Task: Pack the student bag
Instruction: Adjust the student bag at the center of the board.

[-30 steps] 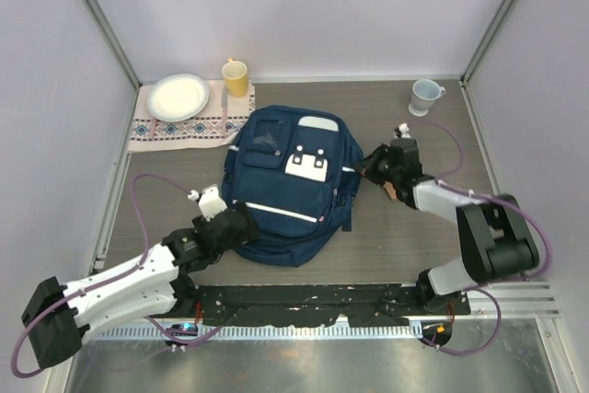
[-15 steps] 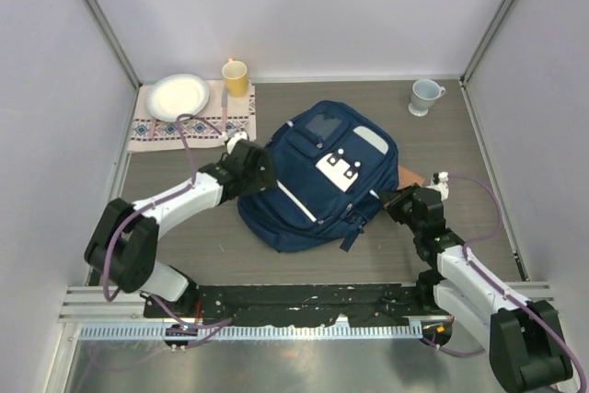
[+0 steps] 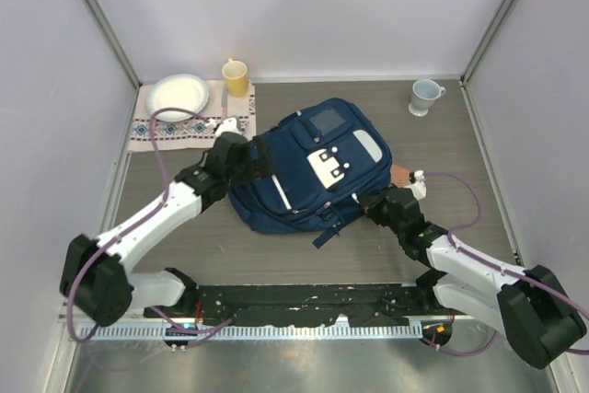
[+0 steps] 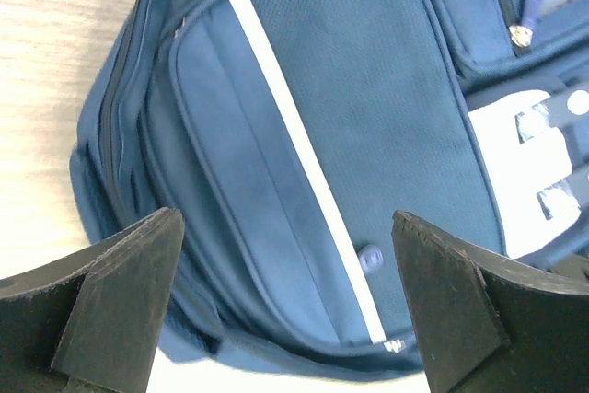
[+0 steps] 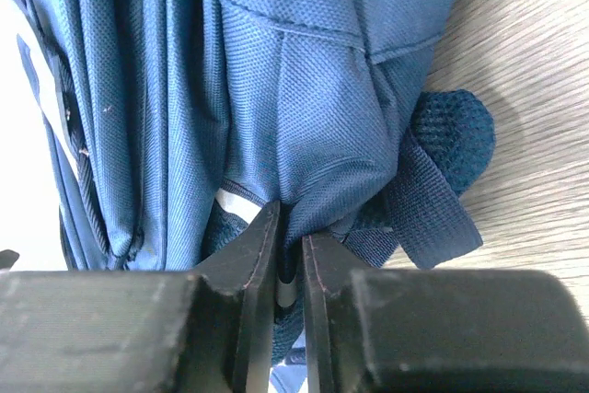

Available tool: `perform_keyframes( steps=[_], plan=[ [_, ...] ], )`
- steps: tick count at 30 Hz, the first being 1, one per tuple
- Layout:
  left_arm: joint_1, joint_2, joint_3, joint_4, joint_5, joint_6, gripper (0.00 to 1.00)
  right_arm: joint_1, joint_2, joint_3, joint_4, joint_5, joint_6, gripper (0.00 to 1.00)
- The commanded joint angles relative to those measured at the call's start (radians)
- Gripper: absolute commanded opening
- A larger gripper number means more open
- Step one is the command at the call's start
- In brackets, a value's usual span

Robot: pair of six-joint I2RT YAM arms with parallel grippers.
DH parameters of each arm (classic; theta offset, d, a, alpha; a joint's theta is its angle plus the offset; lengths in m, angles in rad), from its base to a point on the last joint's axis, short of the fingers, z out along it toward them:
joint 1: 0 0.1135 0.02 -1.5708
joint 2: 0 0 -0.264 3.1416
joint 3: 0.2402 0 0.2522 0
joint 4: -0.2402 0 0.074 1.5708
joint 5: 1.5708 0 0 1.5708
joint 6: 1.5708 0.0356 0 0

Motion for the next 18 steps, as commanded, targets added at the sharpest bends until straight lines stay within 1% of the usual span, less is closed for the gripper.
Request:
perform_keyframes(
  steps=[1, 2, 3, 5, 6, 8, 9, 10, 12, 14, 15, 18],
  plan=[
    [-0.014, -0.172, -0.115, -0.037, 0.024, -0.055, 1.0, 0.085, 0.045, 0.039, -0.061, 0.069, -0.028, 0.2],
    [-0.025, -0.218, -0.132, -0.041, 0.027, -0.066, 0.99, 0.102, 0.048, 0.039, -0.05, 0.079, -0.036, 0.2],
    [-0.058, -0.235, -0.143, -0.055, -0.002, -0.095, 1.0, 0.14, 0.056, 0.043, -0.036, 0.09, -0.039, 0.21],
    [-0.1, -0.278, -0.155, -0.118, -0.045, -0.132, 0.99, 0.166, 0.097, 0.071, -0.047, 0.117, -0.056, 0.23],
    [-0.149, -0.288, -0.158, -0.13, -0.086, -0.15, 1.0, 0.184, 0.112, 0.081, -0.056, 0.122, -0.059, 0.24],
    [-0.195, -0.308, -0.166, -0.161, -0.113, -0.23, 1.0, 0.2, 0.148, 0.097, -0.062, 0.14, -0.058, 0.23],
    [-0.236, -0.32, -0.174, -0.161, -0.122, -0.261, 1.0, 0.211, 0.152, 0.097, -0.059, 0.151, -0.053, 0.23],
    [-0.255, -0.323, -0.184, -0.157, -0.139, -0.317, 1.0, 0.23, 0.156, 0.097, -0.059, 0.16, -0.048, 0.22],
    [-0.298, -0.321, -0.201, -0.102, -0.151, -0.362, 1.0, 0.249, 0.156, 0.095, -0.045, 0.183, -0.036, 0.17],
    [-0.315, -0.305, -0.218, -0.065, -0.159, -0.422, 1.0, 0.281, 0.156, 0.106, -0.044, 0.205, -0.033, 0.16],
    [-0.33, -0.286, -0.224, -0.02, -0.159, -0.433, 0.98, 0.29, 0.154, 0.111, -0.056, 0.223, -0.035, 0.15],
    [-0.358, -0.242, -0.223, 0.026, -0.172, -0.476, 0.96, 0.315, 0.149, 0.123, -0.071, 0.243, -0.035, 0.12]
  ],
)
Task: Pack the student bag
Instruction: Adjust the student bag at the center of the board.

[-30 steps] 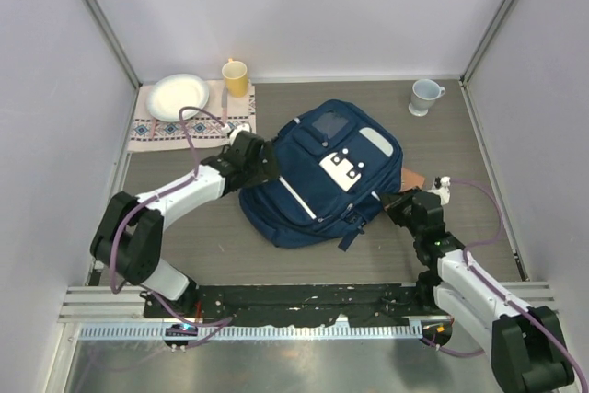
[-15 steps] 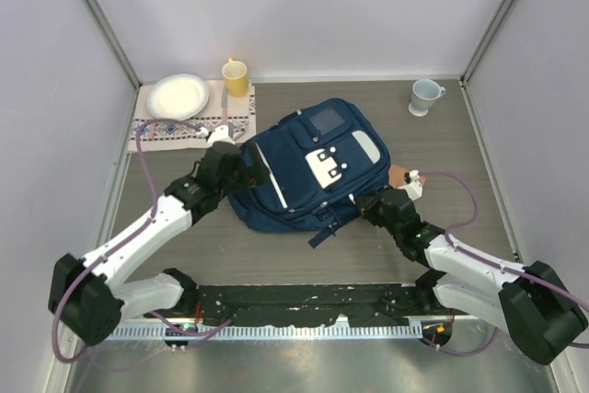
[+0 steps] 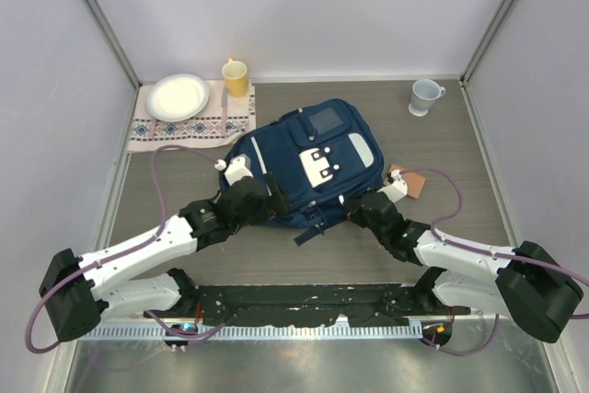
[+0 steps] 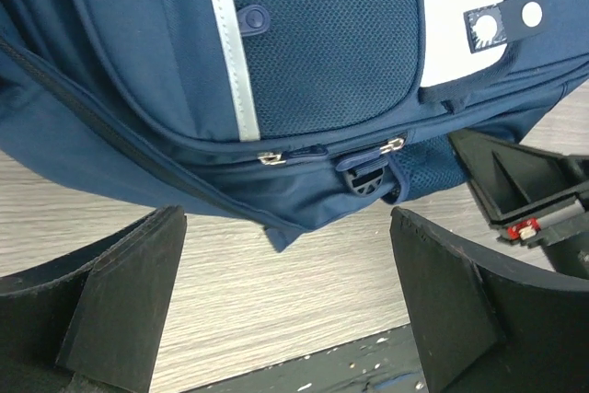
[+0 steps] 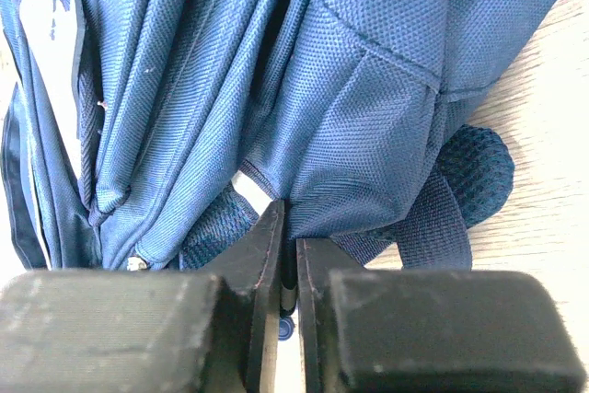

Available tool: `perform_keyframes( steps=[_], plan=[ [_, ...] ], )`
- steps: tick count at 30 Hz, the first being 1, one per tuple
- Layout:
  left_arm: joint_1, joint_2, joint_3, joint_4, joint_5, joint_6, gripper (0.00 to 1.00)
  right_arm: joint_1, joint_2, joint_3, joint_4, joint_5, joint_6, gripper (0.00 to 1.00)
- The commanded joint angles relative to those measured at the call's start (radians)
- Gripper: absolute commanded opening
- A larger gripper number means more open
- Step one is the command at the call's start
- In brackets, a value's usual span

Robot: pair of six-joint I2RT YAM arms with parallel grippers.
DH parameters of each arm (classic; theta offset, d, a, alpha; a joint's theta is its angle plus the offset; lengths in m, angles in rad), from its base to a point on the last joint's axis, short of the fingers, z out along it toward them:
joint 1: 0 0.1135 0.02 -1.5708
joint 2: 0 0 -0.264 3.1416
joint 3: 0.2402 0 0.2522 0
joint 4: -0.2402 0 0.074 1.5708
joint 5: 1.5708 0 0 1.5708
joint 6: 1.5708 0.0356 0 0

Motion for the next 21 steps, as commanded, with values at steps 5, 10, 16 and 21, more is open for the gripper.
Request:
perform_keyframes(
  steps=[5, 10, 16, 21],
  plan=[
    [-0.074, 0.11, -0.029, 0.194, -0.104, -0.216, 0.88, 0.07, 0.007, 0.034, -0.073, 0.053, -0.011, 0.09],
    [-0.076, 0.13, -0.04, 0.274, -0.121, -0.298, 0.8, 0.093, 0.009, 0.035, -0.082, 0.067, -0.011, 0.08],
    [-0.076, 0.222, -0.049, 0.294, -0.158, -0.391, 0.65, 0.102, 0.012, 0.035, -0.084, 0.073, -0.015, 0.07],
    [-0.076, 0.268, -0.046, 0.284, -0.142, -0.416, 0.56, 0.104, 0.001, 0.041, -0.102, 0.087, -0.022, 0.07]
  ],
)
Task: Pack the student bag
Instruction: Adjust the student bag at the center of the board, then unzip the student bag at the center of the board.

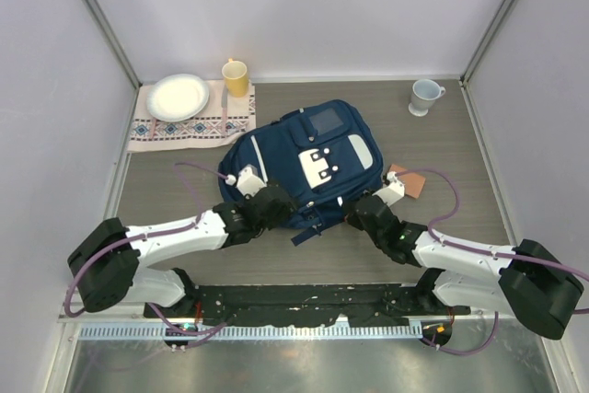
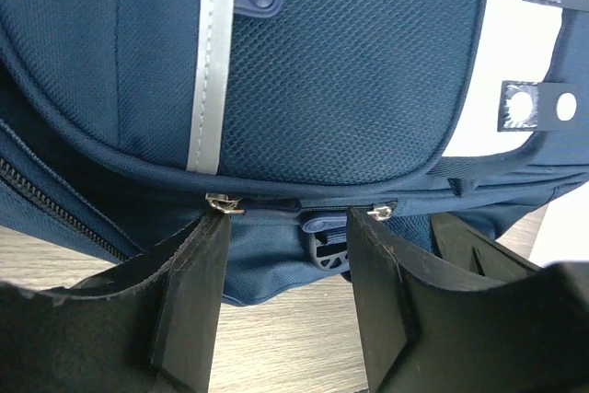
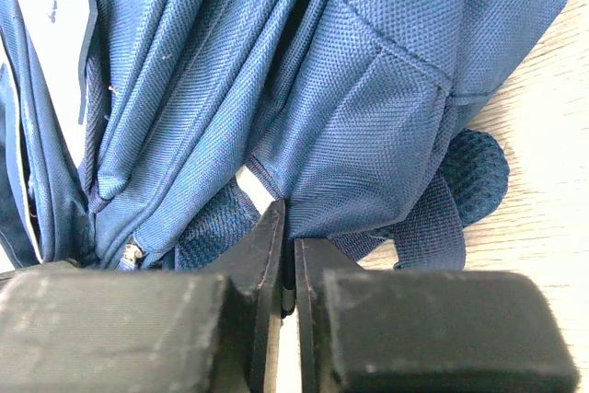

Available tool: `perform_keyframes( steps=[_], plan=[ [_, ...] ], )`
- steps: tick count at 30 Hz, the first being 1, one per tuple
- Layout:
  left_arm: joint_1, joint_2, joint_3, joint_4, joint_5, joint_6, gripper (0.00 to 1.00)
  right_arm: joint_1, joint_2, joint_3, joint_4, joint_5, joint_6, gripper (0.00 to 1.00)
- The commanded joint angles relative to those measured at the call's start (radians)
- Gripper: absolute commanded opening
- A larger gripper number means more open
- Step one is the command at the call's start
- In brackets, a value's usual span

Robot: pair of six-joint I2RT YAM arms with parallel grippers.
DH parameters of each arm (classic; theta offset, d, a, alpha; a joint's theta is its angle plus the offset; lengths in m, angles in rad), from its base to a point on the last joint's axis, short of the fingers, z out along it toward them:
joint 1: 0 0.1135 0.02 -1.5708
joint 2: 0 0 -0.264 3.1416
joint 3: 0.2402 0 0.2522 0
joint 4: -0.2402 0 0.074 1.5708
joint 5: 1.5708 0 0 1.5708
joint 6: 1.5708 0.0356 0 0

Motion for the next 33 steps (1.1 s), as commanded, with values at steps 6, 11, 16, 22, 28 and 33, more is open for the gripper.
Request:
perform_keyframes(
  steps=[6, 11, 16, 22, 28, 33],
  plan=[
    [-0.005, 0.015, 0.0, -0.005, -0.108, -0.067, 0.5, 0.02, -0.009, 0.014, -0.068, -0.003, -0.02, 0.07],
    [-0.005, 0.015, 0.001, -0.029, -0.185, -0.049, 0.35, 0.022, -0.029, 0.011, -0.082, 0.006, -0.024, 0.07],
    [-0.005, -0.011, 0.003, -0.049, -0.217, -0.024, 0.51, 0.022, -0.046, 0.006, -0.09, 0.009, -0.028, 0.07],
    [-0.005, 0.007, 0.02, -0.071, -0.227, -0.021, 0.48, 0.022, -0.046, 0.002, -0.091, 0.006, -0.02, 0.07],
    [-0.007, 0.058, 0.043, -0.072, -0.207, -0.024, 0.35, 0.022, -0.058, 0.002, -0.098, 0.004, -0.024, 0.07],
    [-0.005, 0.05, 0.044, -0.069, -0.234, -0.003, 0.29, 0.022, -0.069, 0.002, -0.107, 0.006, -0.027, 0.07]
  ],
)
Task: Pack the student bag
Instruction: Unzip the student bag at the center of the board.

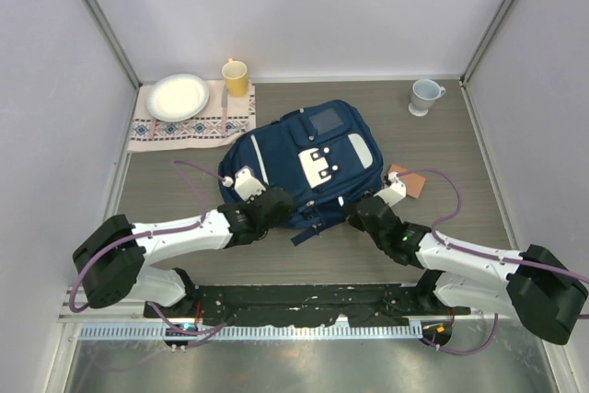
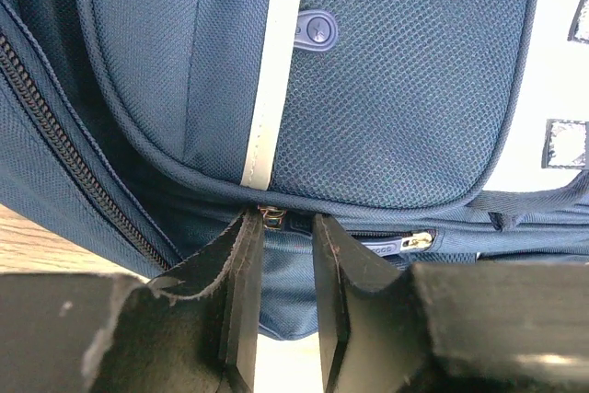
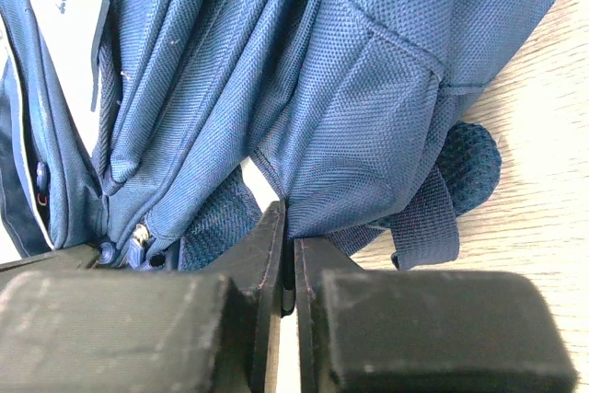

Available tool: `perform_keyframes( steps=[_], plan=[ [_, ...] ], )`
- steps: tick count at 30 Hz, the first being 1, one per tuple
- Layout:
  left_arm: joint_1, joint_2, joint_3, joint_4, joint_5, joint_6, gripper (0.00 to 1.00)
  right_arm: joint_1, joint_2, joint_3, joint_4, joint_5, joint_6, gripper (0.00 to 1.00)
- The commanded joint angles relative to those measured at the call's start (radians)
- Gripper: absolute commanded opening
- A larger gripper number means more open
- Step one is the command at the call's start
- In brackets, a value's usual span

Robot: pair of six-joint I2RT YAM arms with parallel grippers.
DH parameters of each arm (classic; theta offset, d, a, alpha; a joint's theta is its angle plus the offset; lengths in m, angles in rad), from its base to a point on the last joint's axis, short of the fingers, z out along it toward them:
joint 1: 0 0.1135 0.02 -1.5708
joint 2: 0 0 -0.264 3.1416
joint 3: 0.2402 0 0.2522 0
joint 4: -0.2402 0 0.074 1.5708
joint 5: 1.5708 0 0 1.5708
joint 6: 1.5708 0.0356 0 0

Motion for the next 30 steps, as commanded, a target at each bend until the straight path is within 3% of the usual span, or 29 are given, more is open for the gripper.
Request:
perform_keyframes(
  steps=[1, 7, 12, 14, 15, 16, 22, 26, 30],
  plan=[
    [0.008, -0.006, 0.03, -0.01, -0.117, 0.025, 0.26, 0.014, -0.027, -0.005, -0.056, 0.002, -0.025, 0.07],
    [0.008, -0.027, 0.027, -0.01, -0.148, 0.045, 0.14, 0.014, -0.027, -0.005, -0.057, -0.003, -0.029, 0.07],
    [0.008, -0.036, 0.032, -0.015, -0.171, 0.059, 0.13, 0.014, -0.024, -0.001, -0.056, -0.004, -0.033, 0.07],
    [0.008, -0.038, 0.03, -0.002, -0.179, 0.07, 0.19, 0.016, -0.022, 0.0, -0.056, -0.004, -0.033, 0.08],
    [0.008, -0.038, 0.027, 0.007, -0.18, 0.075, 0.3, 0.016, -0.022, 0.0, -0.056, -0.006, -0.033, 0.08],
    [0.008, -0.039, 0.023, 0.024, -0.185, 0.082, 0.34, 0.014, -0.021, 0.0, -0.054, -0.006, -0.033, 0.07],
    [0.008, -0.026, 0.015, 0.058, -0.184, 0.094, 0.37, 0.013, -0.019, 0.0, -0.053, -0.014, -0.035, 0.08],
    [0.008, -0.018, 0.006, 0.065, -0.174, 0.096, 0.26, 0.016, -0.019, -0.001, -0.053, -0.014, -0.035, 0.08],
    [0.008, -0.018, -0.006, 0.079, -0.165, 0.107, 0.06, 0.014, -0.019, -0.001, -0.054, -0.012, -0.035, 0.08]
  ],
)
